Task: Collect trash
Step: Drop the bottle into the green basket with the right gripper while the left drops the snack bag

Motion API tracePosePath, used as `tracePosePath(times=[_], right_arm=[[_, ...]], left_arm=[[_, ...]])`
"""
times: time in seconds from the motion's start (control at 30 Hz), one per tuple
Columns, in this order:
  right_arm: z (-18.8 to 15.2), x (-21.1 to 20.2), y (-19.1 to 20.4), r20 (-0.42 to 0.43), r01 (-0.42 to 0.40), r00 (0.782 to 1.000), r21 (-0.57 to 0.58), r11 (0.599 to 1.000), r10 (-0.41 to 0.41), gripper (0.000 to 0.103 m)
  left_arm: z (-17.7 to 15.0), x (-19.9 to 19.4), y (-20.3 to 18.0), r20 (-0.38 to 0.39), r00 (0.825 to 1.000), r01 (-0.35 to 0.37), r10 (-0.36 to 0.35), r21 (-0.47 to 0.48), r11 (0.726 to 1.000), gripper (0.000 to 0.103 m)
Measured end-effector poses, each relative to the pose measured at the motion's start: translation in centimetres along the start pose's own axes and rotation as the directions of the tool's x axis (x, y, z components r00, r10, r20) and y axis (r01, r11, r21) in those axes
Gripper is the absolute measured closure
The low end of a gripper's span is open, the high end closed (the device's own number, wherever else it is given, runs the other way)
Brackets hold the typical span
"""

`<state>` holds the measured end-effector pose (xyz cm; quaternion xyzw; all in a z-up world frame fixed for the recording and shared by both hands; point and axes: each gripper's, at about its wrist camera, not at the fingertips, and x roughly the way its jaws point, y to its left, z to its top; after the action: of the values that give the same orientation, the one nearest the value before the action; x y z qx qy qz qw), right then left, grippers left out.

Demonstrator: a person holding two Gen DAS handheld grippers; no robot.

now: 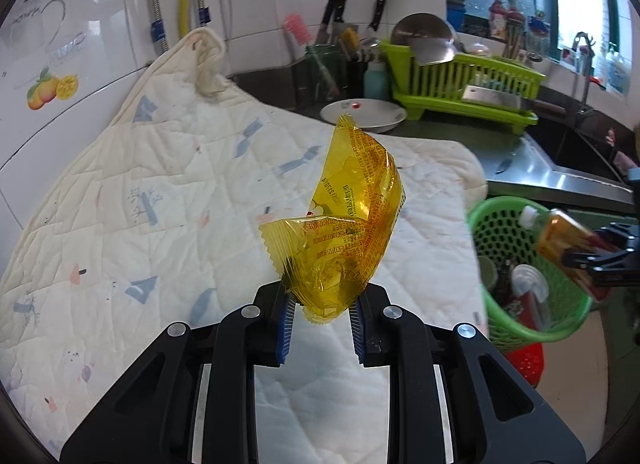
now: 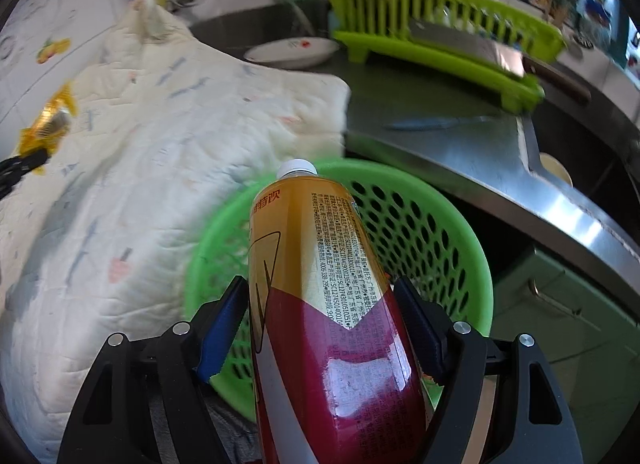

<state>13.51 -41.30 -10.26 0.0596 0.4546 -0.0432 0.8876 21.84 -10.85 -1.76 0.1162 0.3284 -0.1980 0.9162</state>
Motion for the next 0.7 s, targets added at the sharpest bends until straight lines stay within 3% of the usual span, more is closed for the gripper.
tracePosePath(times=[0.4, 0.7], right_arm=[[-0.1, 4.9, -3.3, -0.063, 0.024, 0.998, 0.091, 0.996, -0.018, 0.030], [-0.2, 3.4, -4.4, -0.004, 0.011, 1.000, 0.113, 0.994, -0.011, 0.030]], left_arm=[[0.5, -0.4, -7.0, 0.018, 0.996, 0.091, -0.092, 0.057, 0.994, 0.080], [0.4, 1.4, -12.6, -0.017, 0.988, 0.154, -0.153, 0.109, 0.982, 0.080]])
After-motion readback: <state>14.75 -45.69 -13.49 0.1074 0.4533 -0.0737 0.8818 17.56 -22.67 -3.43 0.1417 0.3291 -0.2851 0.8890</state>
